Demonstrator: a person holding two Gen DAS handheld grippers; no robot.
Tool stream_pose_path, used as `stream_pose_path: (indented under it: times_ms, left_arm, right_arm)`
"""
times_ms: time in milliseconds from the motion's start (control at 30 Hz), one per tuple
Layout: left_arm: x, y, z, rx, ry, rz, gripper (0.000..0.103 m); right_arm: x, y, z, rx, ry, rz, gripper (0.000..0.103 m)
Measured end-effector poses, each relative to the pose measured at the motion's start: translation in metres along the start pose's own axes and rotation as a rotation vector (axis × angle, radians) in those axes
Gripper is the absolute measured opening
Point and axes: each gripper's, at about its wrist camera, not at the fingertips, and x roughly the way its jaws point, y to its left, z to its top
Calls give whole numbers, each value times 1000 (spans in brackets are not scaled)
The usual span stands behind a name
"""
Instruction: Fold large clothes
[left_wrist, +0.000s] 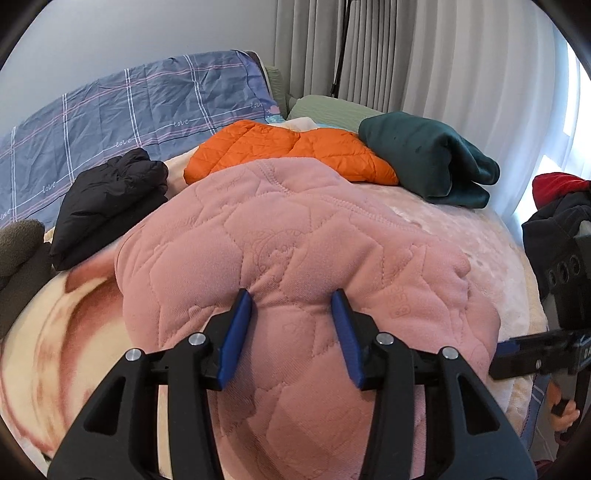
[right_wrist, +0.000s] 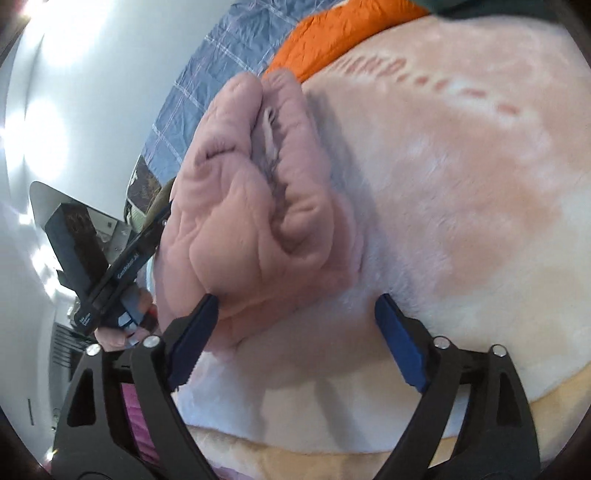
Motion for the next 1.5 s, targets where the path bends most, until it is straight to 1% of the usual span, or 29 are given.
stream_pose_path:
  times_ms: [100, 233, 400, 600, 700, 933, 1133, 1300, 1400, 1500]
  left_arm:
    - [-1, 0, -1, 1, -1, -1, 47]
    - [-1, 1, -1, 0, -1, -2, 47]
    - [-1, 0, -1, -1, -4, -2, 47]
    - [-3, 1, -3, -3, -16, -13, 47]
    - [-3, 0, -3, -2, -18, -12, 47]
    - [-2, -1, -3, -4, -19, -14, 47]
    - [-2, -1, -2, -5, -18, -14, 48]
    - [6, 1, 9, -38, 0, -12, 49]
    - [5, 4, 10, -60, 9, -32, 49]
    - [1, 4, 6, -50, 3, -40, 49]
  right_arm:
    - [7, -2, 4, 59, -4, 41, 98]
    - [22, -5, 15, 144, 29, 131, 101]
    - [33, -2, 20, 150, 30, 102, 101]
    - [32, -5, 23, 139, 38, 121, 101]
    - [32, -6, 22, 145, 32, 111, 101]
    - [35, 1, 19, 162, 2, 50, 101]
    - [40, 6, 22, 175, -19, 32, 101]
    - [59, 5, 40, 214, -64, 10, 101]
    - [59, 11, 38, 181, -78, 3, 101]
    - [56, 13, 32, 136, -80, 4, 95]
